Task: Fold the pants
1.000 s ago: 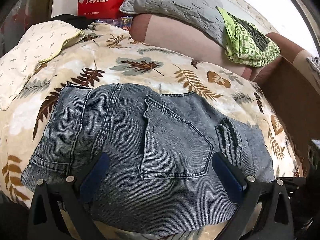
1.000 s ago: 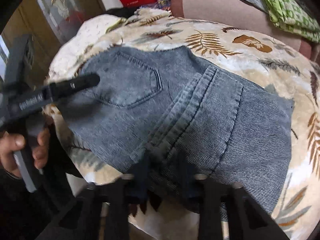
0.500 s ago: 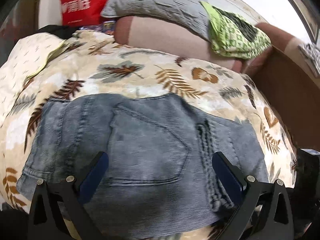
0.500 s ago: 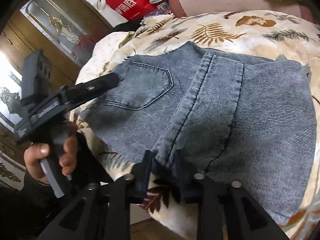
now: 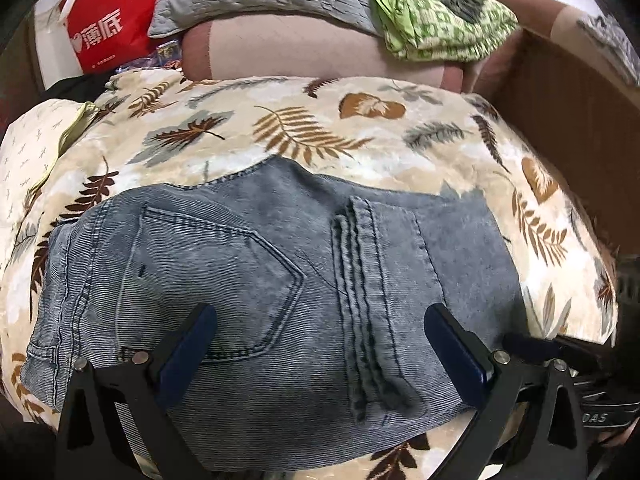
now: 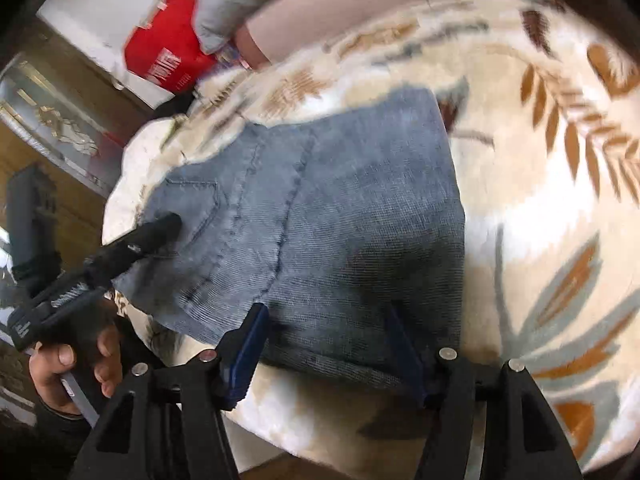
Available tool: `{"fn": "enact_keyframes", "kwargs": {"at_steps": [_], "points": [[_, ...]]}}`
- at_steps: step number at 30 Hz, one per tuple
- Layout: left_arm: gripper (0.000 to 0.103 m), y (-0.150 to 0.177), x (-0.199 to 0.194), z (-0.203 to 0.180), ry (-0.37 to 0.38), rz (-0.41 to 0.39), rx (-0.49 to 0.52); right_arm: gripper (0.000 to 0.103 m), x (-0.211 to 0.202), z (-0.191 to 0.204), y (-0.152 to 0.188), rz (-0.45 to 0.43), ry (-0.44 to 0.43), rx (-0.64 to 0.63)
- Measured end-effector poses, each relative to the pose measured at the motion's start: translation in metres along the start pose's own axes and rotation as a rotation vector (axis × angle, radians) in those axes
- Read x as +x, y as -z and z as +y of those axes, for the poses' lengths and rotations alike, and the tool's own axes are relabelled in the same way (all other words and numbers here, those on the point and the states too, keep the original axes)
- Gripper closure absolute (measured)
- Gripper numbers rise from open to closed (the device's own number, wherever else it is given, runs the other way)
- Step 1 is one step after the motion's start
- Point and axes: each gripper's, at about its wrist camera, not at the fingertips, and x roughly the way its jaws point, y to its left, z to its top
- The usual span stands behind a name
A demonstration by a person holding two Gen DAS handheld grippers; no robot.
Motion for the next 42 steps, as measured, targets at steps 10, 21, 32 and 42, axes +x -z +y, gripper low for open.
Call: {"fn": "enact_keyframes", "kwargs": {"at_steps": [10, 21, 32, 42], "points": [[0.000, 0.001, 0.006, -0.017, -0.021, 0.025, 0.035, 0.037, -0.003, -0.008, 0.003, 0.016, 0.012, 0.013], [0.000, -0.001, 0.002, -0.024, -0.023, 0.019, 0.043, 0.033, -0.002, 0.008, 0.008, -0.011, 0.057, -0.075], [0.000, 0.008, 0.050, -0.031, -0.121, 0.156, 0.135, 0.032, -0.002, 0.011, 0.011, -0.014, 0.069, -0.102], [0.000, 0.011, 0.010, -0.013, -0.062, 0.049, 0.107, 0.028, 0.000, 0.016, 0.012, -0.013, 0.087, -0.122]]}}
